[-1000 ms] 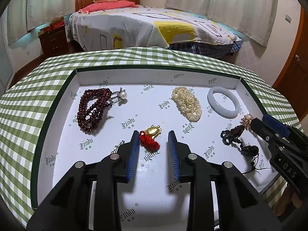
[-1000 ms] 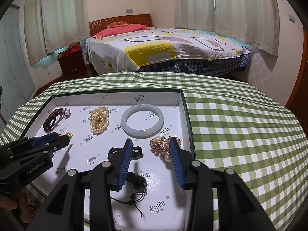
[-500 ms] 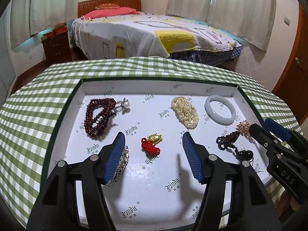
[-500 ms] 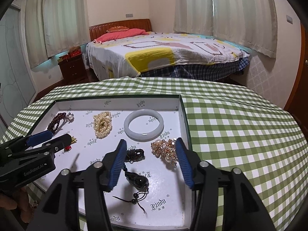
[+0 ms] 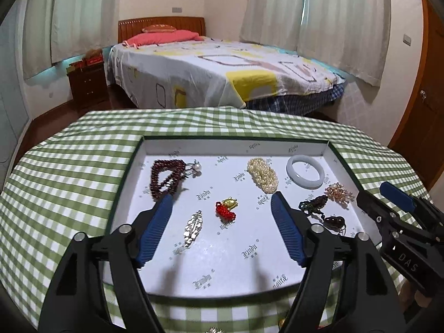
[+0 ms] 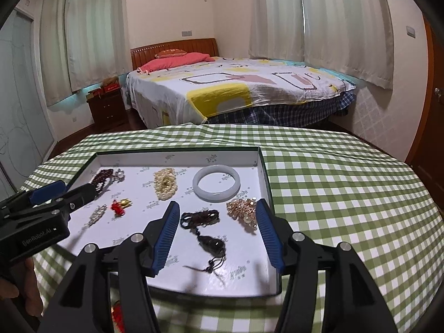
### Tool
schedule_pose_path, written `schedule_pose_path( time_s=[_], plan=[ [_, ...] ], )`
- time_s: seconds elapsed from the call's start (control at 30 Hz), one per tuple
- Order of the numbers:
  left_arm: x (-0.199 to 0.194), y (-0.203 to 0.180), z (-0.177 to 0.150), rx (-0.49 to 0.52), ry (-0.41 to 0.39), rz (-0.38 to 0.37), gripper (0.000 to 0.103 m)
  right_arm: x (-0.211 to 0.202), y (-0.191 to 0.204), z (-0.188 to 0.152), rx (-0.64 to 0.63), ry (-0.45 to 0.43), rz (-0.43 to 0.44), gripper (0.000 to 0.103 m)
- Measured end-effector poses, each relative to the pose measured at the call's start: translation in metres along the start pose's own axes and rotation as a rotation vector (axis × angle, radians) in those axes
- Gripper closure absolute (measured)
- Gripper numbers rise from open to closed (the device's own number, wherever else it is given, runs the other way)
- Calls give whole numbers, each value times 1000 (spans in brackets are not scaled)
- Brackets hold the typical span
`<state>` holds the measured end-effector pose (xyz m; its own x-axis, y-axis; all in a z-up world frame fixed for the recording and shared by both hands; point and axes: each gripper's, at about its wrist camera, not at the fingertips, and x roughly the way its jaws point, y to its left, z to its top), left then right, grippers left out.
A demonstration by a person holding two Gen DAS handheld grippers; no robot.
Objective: Organize jewelry
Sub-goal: 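Withdraw both tools and move them to the gold chain and red tassel pendant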
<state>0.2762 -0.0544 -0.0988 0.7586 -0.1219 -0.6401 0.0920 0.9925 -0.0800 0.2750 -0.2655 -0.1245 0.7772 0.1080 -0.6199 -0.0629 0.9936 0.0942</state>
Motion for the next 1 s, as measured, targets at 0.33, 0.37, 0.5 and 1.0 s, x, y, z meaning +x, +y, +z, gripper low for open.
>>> schedule_pose_path(
  time_s=[0.33, 0.37, 0.5, 1.0],
  plan=[
    [-48, 14, -21, 3, -46, 26, 28, -33, 17, -17, -9, -10, 24, 47],
    [-53, 15, -24, 3, -49, 31, 28, -35, 19, -19, -12, -8, 26, 47],
    [-71, 26, -40, -2, -55, 50, 27, -43, 28, -31, -25, 2, 38, 47],
    [-95, 62, -80, -49, -13, 109, 27, -39, 69, -71, -97, 99, 93, 47]
  ],
)
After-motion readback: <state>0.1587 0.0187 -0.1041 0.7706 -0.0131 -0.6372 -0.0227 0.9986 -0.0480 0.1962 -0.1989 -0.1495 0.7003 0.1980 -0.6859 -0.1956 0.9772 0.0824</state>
